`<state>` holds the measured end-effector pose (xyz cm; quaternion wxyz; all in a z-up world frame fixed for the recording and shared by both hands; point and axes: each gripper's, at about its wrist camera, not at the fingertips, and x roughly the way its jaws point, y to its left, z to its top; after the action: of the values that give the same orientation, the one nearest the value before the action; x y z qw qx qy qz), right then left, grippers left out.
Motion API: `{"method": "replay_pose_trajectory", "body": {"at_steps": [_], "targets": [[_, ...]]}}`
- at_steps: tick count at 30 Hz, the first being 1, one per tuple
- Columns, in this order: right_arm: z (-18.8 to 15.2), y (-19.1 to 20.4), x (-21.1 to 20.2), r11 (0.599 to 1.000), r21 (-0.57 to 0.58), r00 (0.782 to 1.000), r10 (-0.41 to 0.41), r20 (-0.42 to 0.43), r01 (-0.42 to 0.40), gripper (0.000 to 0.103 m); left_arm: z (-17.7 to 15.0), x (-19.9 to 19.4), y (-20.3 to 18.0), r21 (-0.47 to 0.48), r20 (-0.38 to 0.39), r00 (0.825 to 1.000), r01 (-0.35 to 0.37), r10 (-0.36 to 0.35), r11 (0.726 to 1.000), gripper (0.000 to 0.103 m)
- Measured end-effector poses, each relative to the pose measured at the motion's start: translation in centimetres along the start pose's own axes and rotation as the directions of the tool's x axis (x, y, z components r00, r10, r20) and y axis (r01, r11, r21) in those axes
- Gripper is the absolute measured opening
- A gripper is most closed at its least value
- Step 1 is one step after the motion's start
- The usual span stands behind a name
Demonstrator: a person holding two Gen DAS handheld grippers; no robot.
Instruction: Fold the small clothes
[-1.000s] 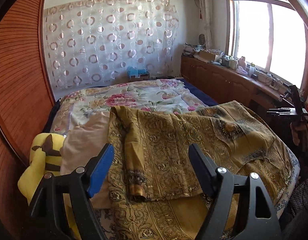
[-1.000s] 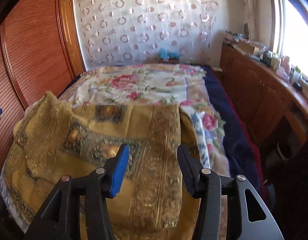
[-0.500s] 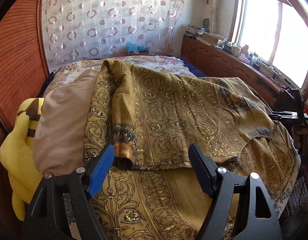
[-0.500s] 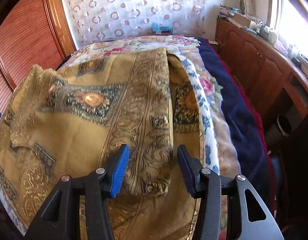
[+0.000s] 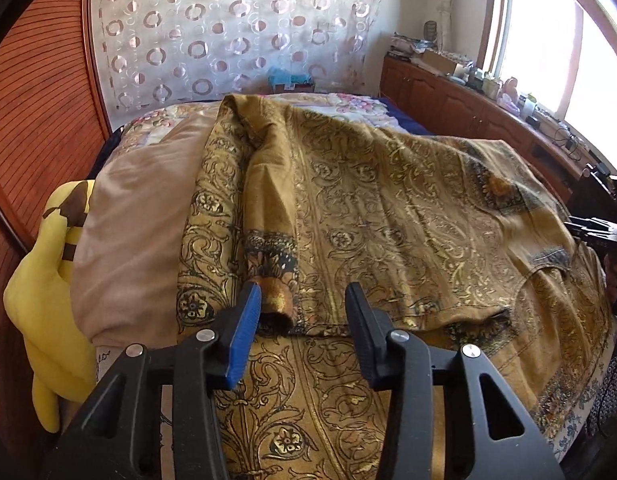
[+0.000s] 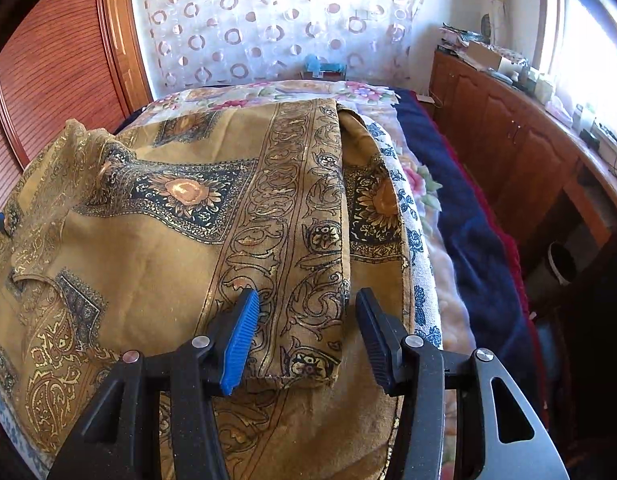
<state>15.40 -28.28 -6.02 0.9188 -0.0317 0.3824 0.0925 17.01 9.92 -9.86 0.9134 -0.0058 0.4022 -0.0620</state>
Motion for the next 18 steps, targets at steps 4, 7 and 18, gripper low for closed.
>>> {"method": "replay_pose_trajectory", "body": {"at_steps": [4,7,18], "targets": [[0.1,0.2,0.1,1.0,0.0,1.0,0.0,0.0,0.0,0.053,-0.2,1.0,0.0,0.01,-0.026,0.999,-0.047,0.047,0.999,0.044],[0.0,0.1,0.0,1.0,0.001,1.0,0.001,0.0,-0.001,0.053,-0.1,1.4,-0.1,0.008,-0.037,0.998,-0.053,0.053,0.999,0.044],[0.0,0.0,-0.1,1.0,-0.001,1.0,0.001,0.001,-0.001,0.052,0.2,-0.9,-0.2,-0.011,0.036,0.999,-0.036,0.036,0.999,0.004]]}}
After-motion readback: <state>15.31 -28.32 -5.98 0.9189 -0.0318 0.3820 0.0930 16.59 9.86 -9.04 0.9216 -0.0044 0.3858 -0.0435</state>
